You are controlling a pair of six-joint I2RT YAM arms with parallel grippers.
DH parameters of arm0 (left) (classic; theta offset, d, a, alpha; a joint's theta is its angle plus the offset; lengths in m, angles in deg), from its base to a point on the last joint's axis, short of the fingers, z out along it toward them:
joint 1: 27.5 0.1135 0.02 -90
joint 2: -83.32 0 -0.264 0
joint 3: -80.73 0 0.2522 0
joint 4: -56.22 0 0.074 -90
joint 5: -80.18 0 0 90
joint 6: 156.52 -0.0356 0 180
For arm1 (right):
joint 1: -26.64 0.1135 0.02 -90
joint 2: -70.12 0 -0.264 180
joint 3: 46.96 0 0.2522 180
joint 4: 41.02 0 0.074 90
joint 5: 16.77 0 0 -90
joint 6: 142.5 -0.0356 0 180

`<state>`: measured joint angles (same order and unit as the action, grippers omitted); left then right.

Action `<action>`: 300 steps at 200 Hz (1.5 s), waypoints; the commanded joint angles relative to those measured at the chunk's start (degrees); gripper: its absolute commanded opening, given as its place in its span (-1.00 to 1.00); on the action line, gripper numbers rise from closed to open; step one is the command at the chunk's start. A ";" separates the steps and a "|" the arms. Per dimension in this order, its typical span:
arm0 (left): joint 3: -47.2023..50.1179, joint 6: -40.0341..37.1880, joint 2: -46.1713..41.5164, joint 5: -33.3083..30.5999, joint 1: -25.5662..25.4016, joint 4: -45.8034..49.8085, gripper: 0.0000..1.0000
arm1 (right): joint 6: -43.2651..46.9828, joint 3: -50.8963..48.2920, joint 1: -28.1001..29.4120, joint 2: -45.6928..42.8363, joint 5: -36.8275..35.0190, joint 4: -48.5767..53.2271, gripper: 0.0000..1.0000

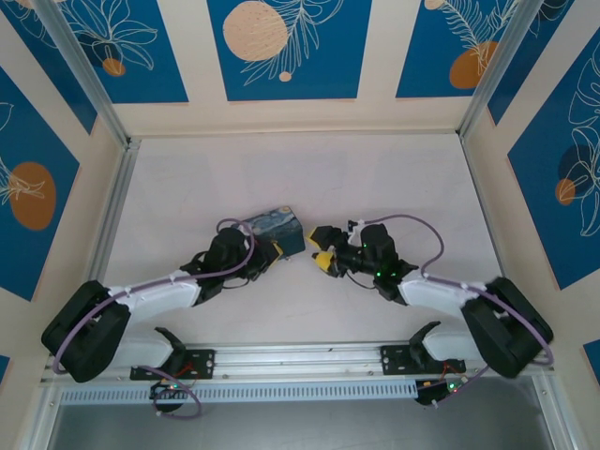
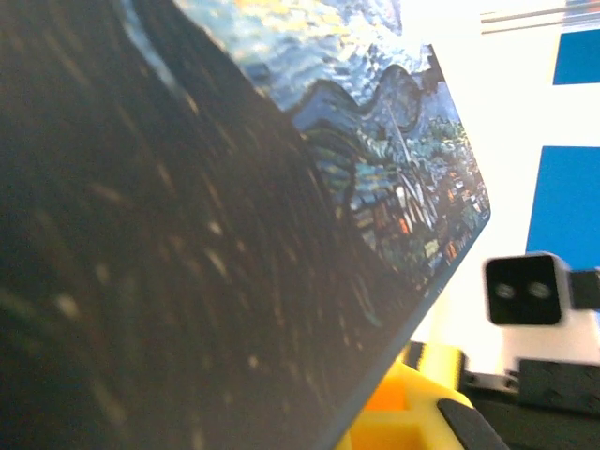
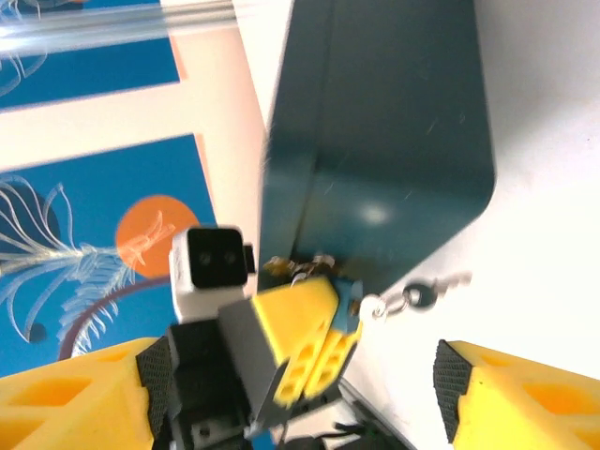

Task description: Unlock the padlock with the key

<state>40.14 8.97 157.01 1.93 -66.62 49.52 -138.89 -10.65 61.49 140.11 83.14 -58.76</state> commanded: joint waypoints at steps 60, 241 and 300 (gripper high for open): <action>-6.61 -6.68 4.63 6.18 1.09 4.35 -1.00 | 46.25 18.35 6.18 -4.09 -15.72 48.87 0.31; -12.75 -7.99 9.03 13.63 1.82 7.31 -1.00 | 64.54 27.68 20.52 16.16 -36.98 41.78 0.00; -12.29 -7.72 9.06 14.04 1.84 6.85 -1.00 | 64.33 29.93 19.18 17.80 -36.71 40.69 -0.20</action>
<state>29.15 2.04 165.71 13.75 -65.00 57.38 -75.11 16.98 81.42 157.14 47.49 -15.68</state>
